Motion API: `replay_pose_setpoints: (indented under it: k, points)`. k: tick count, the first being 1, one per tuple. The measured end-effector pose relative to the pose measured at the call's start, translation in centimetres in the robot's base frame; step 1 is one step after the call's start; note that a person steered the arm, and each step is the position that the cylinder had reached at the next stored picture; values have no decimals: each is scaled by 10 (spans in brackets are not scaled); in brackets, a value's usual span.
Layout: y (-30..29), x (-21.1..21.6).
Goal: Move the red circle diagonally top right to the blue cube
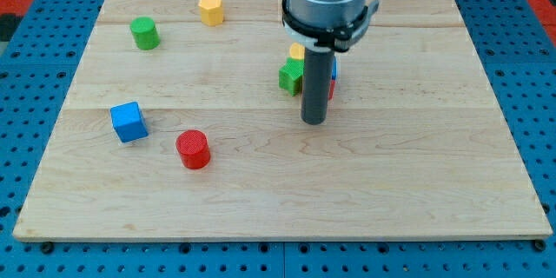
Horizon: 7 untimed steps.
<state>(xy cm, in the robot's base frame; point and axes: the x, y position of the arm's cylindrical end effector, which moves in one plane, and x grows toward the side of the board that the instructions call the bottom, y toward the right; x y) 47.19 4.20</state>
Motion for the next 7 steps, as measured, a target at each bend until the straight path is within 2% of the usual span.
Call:
replay_pose_setpoints:
  k: [1, 2, 3, 7]
  points:
    - [-3, 46]
    - [-2, 69]
    - [-74, 80]
    - [-182, 60]
